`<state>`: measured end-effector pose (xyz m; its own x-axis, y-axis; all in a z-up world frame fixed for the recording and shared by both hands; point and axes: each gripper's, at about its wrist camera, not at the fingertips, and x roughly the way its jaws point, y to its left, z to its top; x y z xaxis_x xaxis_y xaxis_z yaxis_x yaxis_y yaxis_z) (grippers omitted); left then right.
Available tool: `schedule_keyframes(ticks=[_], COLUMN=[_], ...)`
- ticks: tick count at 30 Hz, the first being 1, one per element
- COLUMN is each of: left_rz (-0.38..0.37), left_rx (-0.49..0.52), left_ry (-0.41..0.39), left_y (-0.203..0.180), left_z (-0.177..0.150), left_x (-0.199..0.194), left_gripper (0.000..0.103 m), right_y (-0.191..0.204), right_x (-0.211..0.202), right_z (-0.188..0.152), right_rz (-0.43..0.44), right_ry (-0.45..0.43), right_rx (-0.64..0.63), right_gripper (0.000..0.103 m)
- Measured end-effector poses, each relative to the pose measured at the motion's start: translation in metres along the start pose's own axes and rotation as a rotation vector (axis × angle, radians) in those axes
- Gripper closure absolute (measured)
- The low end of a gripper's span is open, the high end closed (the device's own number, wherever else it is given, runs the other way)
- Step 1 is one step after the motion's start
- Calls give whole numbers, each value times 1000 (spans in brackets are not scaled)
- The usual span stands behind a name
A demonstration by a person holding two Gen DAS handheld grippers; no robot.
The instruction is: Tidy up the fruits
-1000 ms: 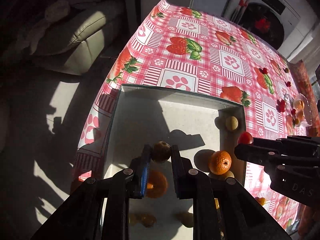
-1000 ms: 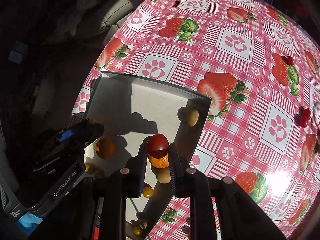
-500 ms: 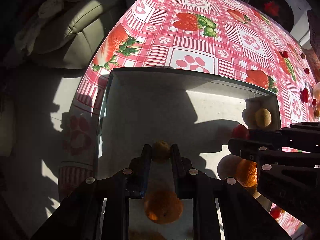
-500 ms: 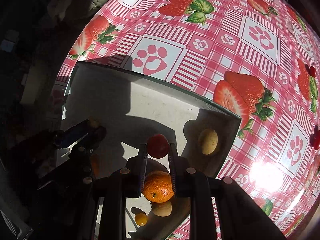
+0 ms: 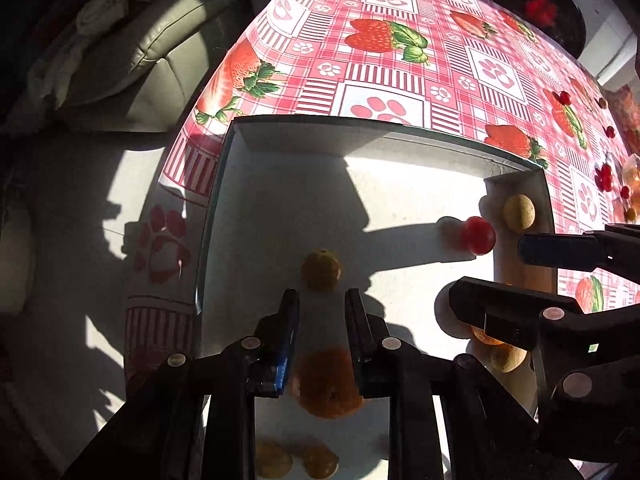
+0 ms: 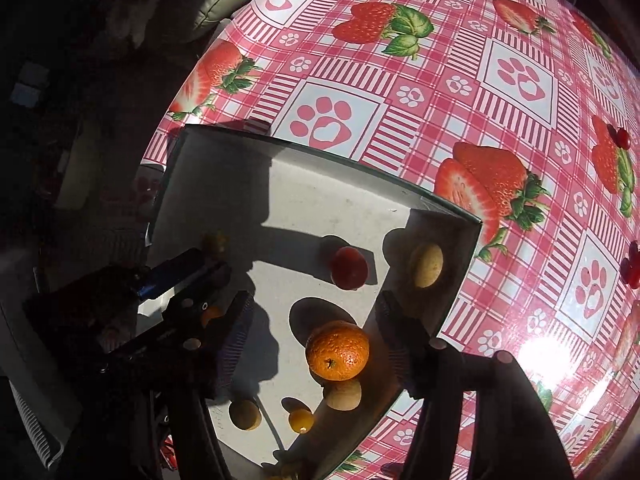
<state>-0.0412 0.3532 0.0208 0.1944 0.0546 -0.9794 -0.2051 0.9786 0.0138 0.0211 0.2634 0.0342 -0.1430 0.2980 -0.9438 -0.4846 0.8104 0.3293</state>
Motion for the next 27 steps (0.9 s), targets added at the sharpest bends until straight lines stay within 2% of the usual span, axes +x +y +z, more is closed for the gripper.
schedule_keyframes(ticks=[1, 2, 3, 4, 10, 11, 12, 14, 19, 27], left_rz=[1, 6, 9, 1, -36, -32, -33, -38, 0, 46], left_rx=[-4, -9, -9, -1, -5, -7, -10, -12, 23, 69], left_ry=[-12, -41, -69, -78, -25, -17, -3, -2, -10, 8], left_y=[-1, -2, -4, -6, -10, -10, -9, -7, -9, -11], left_z=[-3, -8, -12, -15, -30, -33, -37, -43, -61, -86], left_x=[-5, -13, -20, -27, -44, -47, -50, -57, -77, -108], left_gripper=[37, 15, 14, 14, 14, 11, 0, 0, 0, 0], right_y=[2, 3, 4, 5, 5, 6, 7, 9, 15, 21], right_x=[-6, -12, -17, -22, -47, -51, -55, -63, -81, -98], right_z=[-3, -7, -9, -13, -43, -47, -51, -58, -74, -101], right_rz=[1, 1, -1, -3, -27, -37, -48, -84, -138, -160], right_ry=[-10, -17, -21, -26, -37, -40, -42, -58, -53, -8], right_rx=[0, 2, 8, 14, 54, 56, 54, 46, 26, 9], right_gripper=[30, 27, 22, 21, 16, 16, 11, 0, 0, 0])
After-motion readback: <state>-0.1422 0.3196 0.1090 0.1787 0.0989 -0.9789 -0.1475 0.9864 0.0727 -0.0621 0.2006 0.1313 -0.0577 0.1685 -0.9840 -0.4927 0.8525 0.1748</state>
